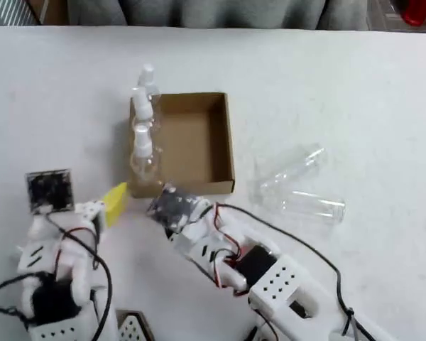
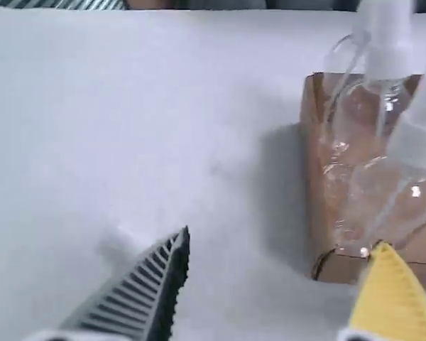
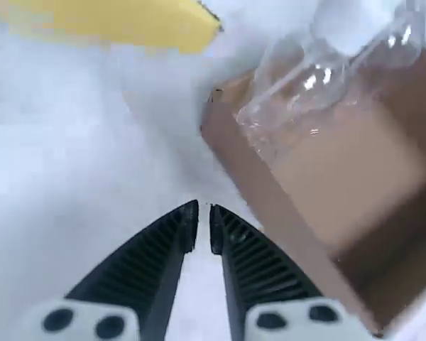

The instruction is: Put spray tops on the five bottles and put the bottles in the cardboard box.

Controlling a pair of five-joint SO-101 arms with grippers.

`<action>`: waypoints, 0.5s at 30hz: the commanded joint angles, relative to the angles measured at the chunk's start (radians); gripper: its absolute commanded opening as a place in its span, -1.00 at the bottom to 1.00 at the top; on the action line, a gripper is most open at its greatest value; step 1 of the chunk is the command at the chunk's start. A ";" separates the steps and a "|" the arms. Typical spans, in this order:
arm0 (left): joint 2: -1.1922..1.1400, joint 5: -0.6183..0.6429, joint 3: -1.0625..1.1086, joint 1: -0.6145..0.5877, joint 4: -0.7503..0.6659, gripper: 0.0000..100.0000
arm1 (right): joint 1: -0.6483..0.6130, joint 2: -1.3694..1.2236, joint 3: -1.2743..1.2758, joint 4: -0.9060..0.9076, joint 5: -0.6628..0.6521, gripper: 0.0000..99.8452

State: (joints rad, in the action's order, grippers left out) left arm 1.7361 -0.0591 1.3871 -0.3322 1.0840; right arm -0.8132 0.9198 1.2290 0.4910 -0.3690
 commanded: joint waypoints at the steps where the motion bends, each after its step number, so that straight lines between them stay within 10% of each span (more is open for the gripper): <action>1: 0.090 -0.014 -0.026 -0.134 0.104 -0.28 | 0.077 0.008 -0.098 0.039 -0.017 -0.97; 15: 0.093 -0.014 0.242 -0.191 0.005 -0.28 | 0.608 0.206 -0.192 0.461 -0.315 -0.96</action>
State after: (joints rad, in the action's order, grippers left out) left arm 1.8174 -0.0591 1.6187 -0.5132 1.1408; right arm -0.2915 1.0810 1.1339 0.8684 -0.6268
